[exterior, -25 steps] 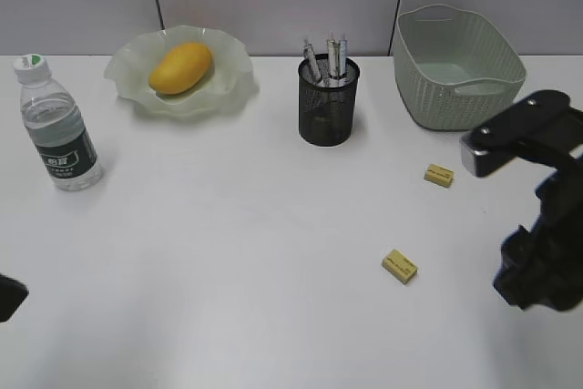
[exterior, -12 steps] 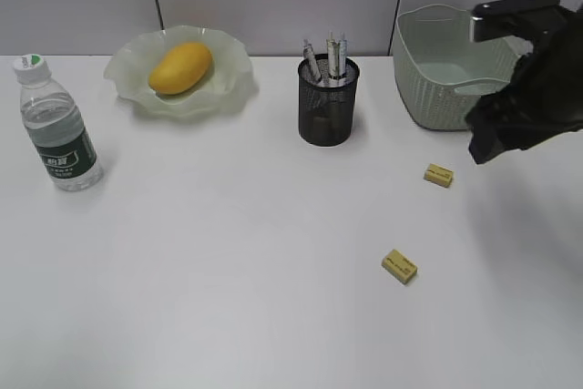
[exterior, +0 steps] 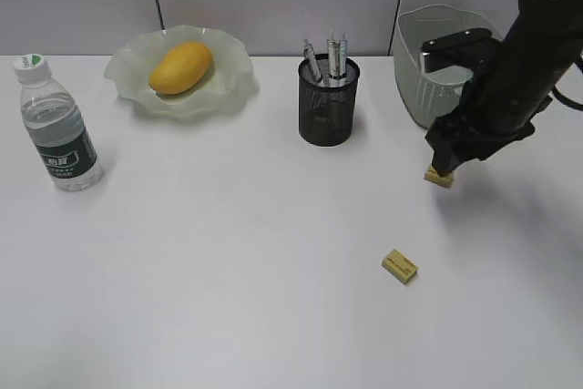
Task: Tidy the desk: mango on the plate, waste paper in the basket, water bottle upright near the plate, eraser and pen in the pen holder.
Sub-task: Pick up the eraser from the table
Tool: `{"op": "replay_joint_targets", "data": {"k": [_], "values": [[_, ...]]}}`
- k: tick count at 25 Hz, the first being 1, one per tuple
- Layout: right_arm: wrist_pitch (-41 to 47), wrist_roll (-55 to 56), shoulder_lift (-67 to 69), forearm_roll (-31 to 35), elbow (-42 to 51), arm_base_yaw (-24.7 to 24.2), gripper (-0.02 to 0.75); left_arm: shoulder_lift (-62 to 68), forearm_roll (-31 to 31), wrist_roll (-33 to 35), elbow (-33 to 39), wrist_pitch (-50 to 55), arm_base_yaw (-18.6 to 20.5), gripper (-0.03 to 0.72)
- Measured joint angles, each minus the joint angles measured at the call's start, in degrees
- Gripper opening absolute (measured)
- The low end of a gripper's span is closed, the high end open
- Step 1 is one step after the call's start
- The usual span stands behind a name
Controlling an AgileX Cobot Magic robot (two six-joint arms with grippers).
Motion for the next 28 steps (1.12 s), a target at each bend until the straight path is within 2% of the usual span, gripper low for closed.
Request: {"op": "replay_joint_targets", "data": {"k": [6, 15, 21, 24, 28], "values": [[-1.8, -4.2, 4.7, -0.1, -1.1, 0.0, 0.546, 0.0, 0.2, -0.1, 0.2, -0.4, 0.0, 0.428], [1.0, -6.4, 12.5, -0.1, -9.1, 0.0, 0.554, 0.0, 0.2, -0.2, 0.7, -0.5, 0.0, 0.428], [1.3, -10.0, 14.2, -1.1, -10.5, 0.0, 0.554, 0.0, 0.2, -0.2, 0.7, -0.6, 0.0, 0.428], [1.6, -10.5, 15.3, -1.2, -10.7, 0.0, 0.538, 0.0, 0.2, -0.2, 0.7, -0.6, 0.0, 0.428], [2.1, -10.7, 15.7, -1.0, -11.1, 0.0, 0.453, 0.0, 0.2, -0.2, 0.7, -0.6, 0.0, 0.427]]}}
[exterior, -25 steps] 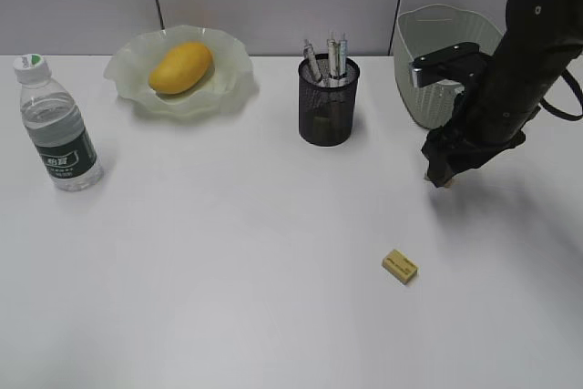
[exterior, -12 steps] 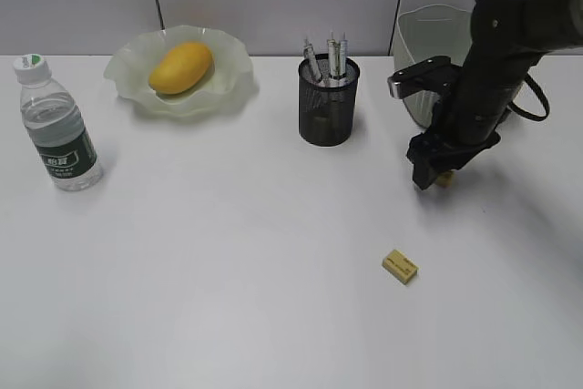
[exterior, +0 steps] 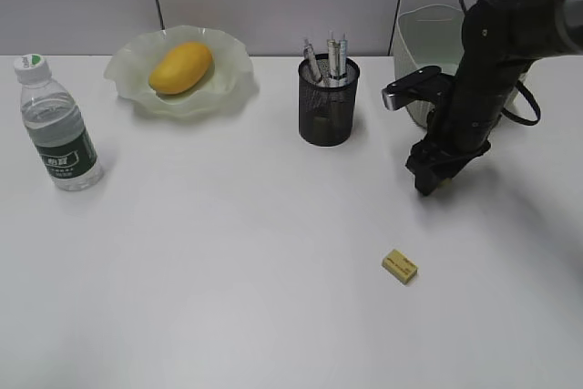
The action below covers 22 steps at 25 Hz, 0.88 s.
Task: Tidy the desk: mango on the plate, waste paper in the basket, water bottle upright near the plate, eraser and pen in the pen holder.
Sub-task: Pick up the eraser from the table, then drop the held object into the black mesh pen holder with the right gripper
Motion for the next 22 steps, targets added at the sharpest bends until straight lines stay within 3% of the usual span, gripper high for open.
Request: {"op": "replay_joint_targets", "data": {"k": [5, 7, 15, 22], "values": [[0.1, -0.1, 0.1, 0.2, 0.0, 0.0, 0.263, 0.0, 0.0, 0.0, 0.0, 0.0, 0.0, 0.427], [0.2, 0.0, 0.1, 0.2, 0.0, 0.0, 0.222, 0.0, 0.0, 0.0, 0.0, 0.0, 0.0, 0.427], [2.0, 1.0, -1.6, 0.3, 0.0, 0.0, 0.220, 0.0, 0.0, 0.0, 0.0, 0.0, 0.0, 0.427], [4.7, 1.4, -10.4, 5.8, 0.0, 0.9, 0.217, 0.0, 0.1, 0.0, 0.0, 0.0, 0.0, 0.427]]}}
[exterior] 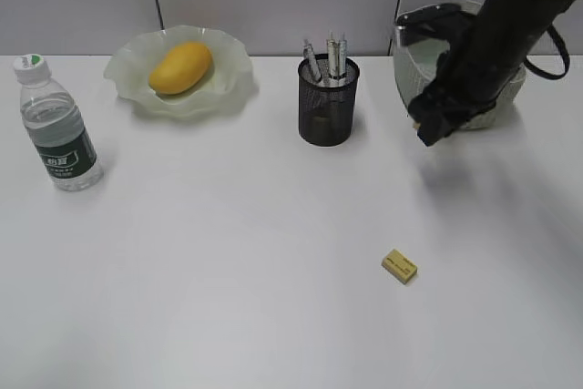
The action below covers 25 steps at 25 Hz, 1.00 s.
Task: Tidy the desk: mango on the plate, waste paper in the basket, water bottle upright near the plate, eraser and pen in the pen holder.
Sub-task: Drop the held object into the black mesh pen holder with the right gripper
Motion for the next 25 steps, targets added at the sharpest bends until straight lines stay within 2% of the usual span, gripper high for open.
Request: {"op": "replay_joint_targets", "data": {"k": [5, 11, 19, 25], "values": [[-2.9, 0.1, -5.9, 0.8, -0.8, 5.3, 0.216, 0.0, 0.0, 0.0, 0.0, 0.0, 0.0, 0.427], [-6.7, 2.1, -4.7, 1.5, -7.8, 10.0, 0.216, 0.0, 0.0, 0.0, 0.0, 0.0, 0.0, 0.427], [-8.6, 4.1, 2.5, 1.2, -17.6, 10.4, 0.216, 0.0, 0.0, 0.0, 0.0, -0.1, 0.0, 0.427], [-9.4, 4.6, 8.9, -0.5, -21.6, 10.3, 0.216, 0.0, 0.0, 0.0, 0.0, -0.1, 0.0, 0.427]]}}
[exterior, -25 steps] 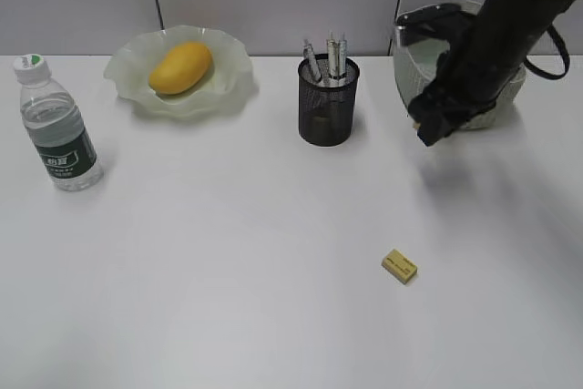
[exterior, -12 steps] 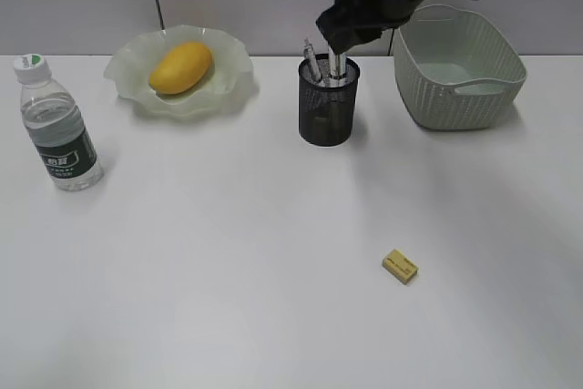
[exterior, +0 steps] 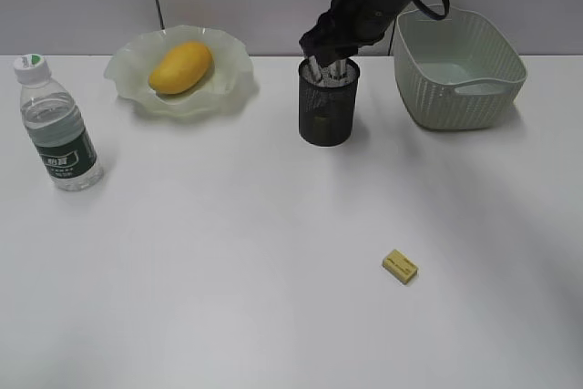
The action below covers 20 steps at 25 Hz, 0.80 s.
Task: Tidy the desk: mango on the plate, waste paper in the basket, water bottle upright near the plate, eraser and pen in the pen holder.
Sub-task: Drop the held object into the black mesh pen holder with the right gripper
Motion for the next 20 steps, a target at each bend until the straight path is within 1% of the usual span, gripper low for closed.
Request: {"op": "replay_joint_targets", "data": {"k": [4, 5, 6, 10, 12, 15, 20], "values": [[-1.3, 2.2, 2.4, -0.6, -1.1, 0.0, 0.216, 0.0, 0.0, 0.0, 0.0, 0.0, 0.0, 0.427], [-1.4, 2.6, 2.7, -0.6, -1.1, 0.0, 0.228, 0.0, 0.0, 0.0, 0.0, 0.0, 0.0, 0.427], [-1.4, 2.8, 2.9, -0.6, -1.2, 0.0, 0.261, 0.0, 0.0, 0.0, 0.0, 0.0, 0.0, 0.427], [-1.4, 3.1, 2.9, -0.6, -1.4, 0.0, 0.505, 0.0, 0.0, 0.0, 0.0, 0.0, 0.0, 0.427], [-1.1, 3.1, 2.9, -0.6, -1.6, 0.0, 0.561, 0.0, 0.0, 0.0, 0.0, 0.0, 0.0, 0.427], [1.5, 3.2, 2.9, -0.6, -2.4, 0.0, 0.572, 0.0, 0.0, 0.0, 0.0, 0.0, 0.0, 0.427], [10.4, 3.2, 2.9, -0.6, -6.4, 0.0, 0.573, 0.0, 0.0, 0.0, 0.0, 0.0, 0.0, 0.427]]}}
